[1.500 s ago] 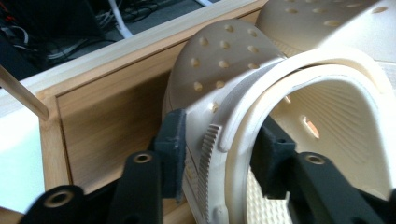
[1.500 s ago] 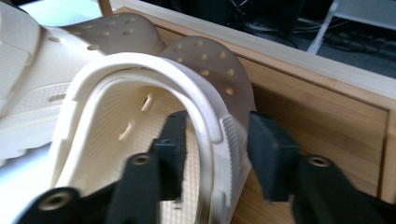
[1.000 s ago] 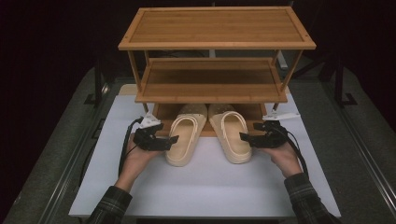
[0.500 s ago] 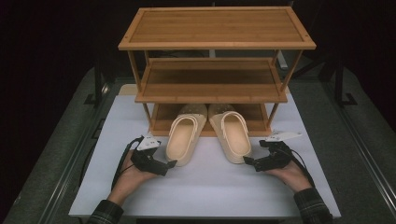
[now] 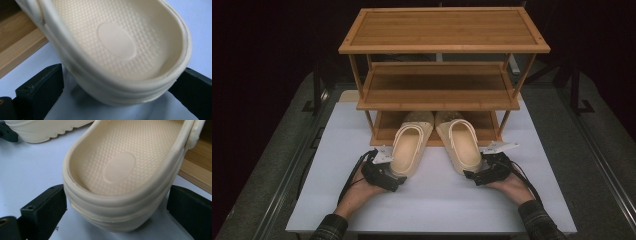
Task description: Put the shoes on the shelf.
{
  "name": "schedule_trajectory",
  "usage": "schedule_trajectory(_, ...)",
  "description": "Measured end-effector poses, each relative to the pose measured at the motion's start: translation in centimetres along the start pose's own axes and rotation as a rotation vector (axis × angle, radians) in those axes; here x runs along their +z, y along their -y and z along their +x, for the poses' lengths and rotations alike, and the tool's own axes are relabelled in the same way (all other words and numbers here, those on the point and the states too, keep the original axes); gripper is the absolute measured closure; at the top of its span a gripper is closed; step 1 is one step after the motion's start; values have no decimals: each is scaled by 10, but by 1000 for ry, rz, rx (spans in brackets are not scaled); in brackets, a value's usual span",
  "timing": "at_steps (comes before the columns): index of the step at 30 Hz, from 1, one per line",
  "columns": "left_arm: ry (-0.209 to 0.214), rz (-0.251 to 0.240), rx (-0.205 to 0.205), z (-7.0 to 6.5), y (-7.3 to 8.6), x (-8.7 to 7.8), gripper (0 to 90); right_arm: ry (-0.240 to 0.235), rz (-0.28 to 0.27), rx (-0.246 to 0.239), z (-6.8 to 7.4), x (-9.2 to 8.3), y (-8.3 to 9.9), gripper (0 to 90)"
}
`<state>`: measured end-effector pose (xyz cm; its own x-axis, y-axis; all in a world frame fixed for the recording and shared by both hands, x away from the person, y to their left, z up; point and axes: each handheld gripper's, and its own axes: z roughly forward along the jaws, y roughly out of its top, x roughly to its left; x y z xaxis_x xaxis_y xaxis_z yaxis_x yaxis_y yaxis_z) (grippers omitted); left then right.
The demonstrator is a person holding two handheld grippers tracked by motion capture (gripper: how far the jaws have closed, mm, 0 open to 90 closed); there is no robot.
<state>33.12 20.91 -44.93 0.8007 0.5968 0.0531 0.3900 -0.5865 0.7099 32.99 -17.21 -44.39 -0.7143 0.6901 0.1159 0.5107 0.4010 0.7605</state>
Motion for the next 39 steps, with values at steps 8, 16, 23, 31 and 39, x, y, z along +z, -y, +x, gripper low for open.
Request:
schedule_trajectory(8, 8, -12, -28, 0, -11, 5, 3, 11, 5, 6, 5, 6, -4, 24)
schedule_trajectory(16, 11, -49, -40, -3, -25, 15, 10, 5, 2, -14, 13, 17, -15, 58)
schedule_trajectory(23, 20, -59, -39, -6, -37, 27, 49, 18, 4, 0, 17, 28, -23, 63)
schedule_trajectory(31, 11, -69, -47, -7, -44, 36, 101, 30, -10, 33, 18, 35, -27, 120)
schedule_trajectory(39, 17, -60, -66, 0, -56, 38, 109, 27, -28, 68, 10, 35, -30, 158)
